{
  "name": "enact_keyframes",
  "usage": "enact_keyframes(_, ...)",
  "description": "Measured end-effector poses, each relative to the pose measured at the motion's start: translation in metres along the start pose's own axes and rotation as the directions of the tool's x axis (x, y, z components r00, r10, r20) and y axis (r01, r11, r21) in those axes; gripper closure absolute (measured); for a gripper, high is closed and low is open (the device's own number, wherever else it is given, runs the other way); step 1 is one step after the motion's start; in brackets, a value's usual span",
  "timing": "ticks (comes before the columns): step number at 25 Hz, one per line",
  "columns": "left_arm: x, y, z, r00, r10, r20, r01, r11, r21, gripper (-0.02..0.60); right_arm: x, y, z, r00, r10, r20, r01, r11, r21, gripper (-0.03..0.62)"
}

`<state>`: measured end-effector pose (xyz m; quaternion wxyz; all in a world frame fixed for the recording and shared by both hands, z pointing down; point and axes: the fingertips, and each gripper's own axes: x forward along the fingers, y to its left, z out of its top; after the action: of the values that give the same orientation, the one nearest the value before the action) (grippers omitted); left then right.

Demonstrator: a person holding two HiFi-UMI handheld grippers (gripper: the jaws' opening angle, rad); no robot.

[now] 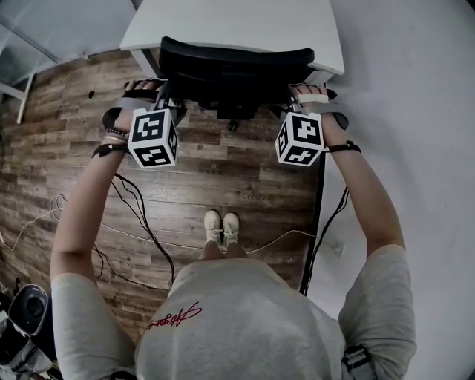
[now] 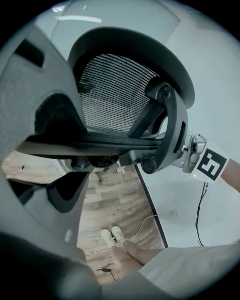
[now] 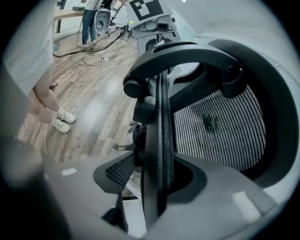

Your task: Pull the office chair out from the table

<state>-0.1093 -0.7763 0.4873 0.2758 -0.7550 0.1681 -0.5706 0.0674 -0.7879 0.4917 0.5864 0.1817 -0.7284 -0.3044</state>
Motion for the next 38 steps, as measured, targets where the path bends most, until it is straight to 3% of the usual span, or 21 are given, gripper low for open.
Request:
enact_keyframes(3,0.001,0.003,0.0,1.0,0.009,0.002,-0.009,1.0,-0.018,0.353,0.002,-0.001,0.0,1.0,-0.012,0.0,0.012,1.0,0.005,0.402)
enact_keyframes(16,0.017,0.005,-0.001,0.999,0.017,-0.048,-0.015,0.999,0.029,0.404,0.003,-0.002,-0.002,0.999,-0.052,-0.01,0.051,0.998,-0.022,0.425)
enact_keyframes(20,0.025,0.007,0.0,0.998,0.022,-0.06,-0.02,0.999,0.026,0.425,0.004,-0.009,-0.001,0.996,-0.088,-0.013,0.088,0.996,-0.012,0.492)
enact_keyframes(26,0.027,0.01,0.002,0.996,0.061,-0.065,-0.059,0.998,0.034,0.456,0.004,-0.01,-0.001,0.994,-0.107,-0.015,0.107,0.994,-0.012,0.499)
enact_keyframes(32,0.029,0.016,0.0,0.984,0.163,-0.075,-0.156,0.984,0.087,0.509,0.008,-0.006,-0.004,0.998,-0.031,-0.058,0.032,0.999,0.01,0.507)
enact_keyframes(38,0.032,0.015,0.0,0.988,0.135,-0.08,-0.129,0.989,0.075,0.511,0.009,-0.007,-0.003,0.997,-0.016,-0.071,0.018,0.999,0.028,0.509)
